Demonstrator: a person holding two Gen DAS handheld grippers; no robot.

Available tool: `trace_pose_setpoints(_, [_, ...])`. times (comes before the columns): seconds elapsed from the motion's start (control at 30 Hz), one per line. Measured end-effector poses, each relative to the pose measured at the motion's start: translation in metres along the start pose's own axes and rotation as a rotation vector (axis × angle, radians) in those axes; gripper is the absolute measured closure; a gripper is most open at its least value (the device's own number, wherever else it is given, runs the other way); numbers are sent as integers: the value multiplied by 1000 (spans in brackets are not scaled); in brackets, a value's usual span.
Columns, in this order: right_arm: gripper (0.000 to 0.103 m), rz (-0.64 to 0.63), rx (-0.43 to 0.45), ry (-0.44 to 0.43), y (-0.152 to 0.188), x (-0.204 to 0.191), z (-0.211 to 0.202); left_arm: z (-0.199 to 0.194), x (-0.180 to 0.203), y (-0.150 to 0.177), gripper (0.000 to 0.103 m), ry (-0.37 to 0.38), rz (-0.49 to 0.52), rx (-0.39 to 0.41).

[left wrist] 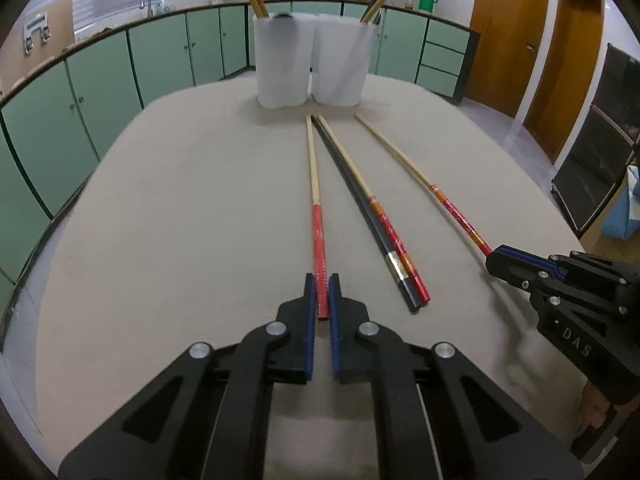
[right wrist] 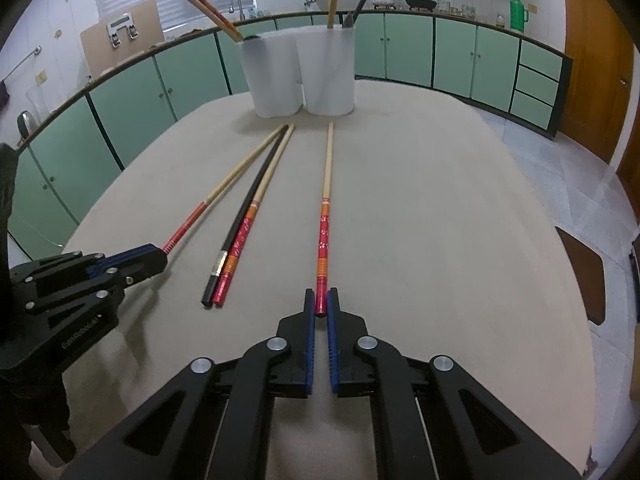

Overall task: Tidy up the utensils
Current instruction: 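Grasp a red chopstick with the left gripper while the right lifts its chopstick, then drop the red chopstick into the white holder while the right drops its chopstick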

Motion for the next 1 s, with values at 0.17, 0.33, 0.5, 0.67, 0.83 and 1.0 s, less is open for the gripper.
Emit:
trace_pose_setpoints(0.17, [98, -3, 50, 0, -13, 3, -21, -26, -1, -14, 98, 6, 5, 60])
trace_pose_setpoints(0.33, [98, -19, 107, 6, -32, 7, -43, -55, -2, -37, 98, 23, -2, 134])
trace_pose_setpoints(0.5, [98, -39, 163, 6, -58, 7, -62, -79, 0, -64, 98, 42, 3, 204])
trace_pose_setpoints(0.67, [98, -68, 235, 0, -97, 9, -85, -94, 2, -96, 98, 70, -1, 255])
trace_pose_setpoints(0.83, [98, -97, 298, -12, -137, 7, -108, -109, 7, -126, 98, 100, 7, 303])
trace_pose_setpoints(1.0, [98, -119, 322, -42, -171, 4, -120, -122, 15, -148, 98, 118, 44, 344])
Point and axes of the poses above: each gripper's, at about its wrist camera, not at the fingertips, and z roughly the way its jaws point, x to its right, y to its underside, the point moved 4 cm from there along z, roughly the way its jaws point, and after that the axes turned 10 degrees about -z, right-handed, at the moved point
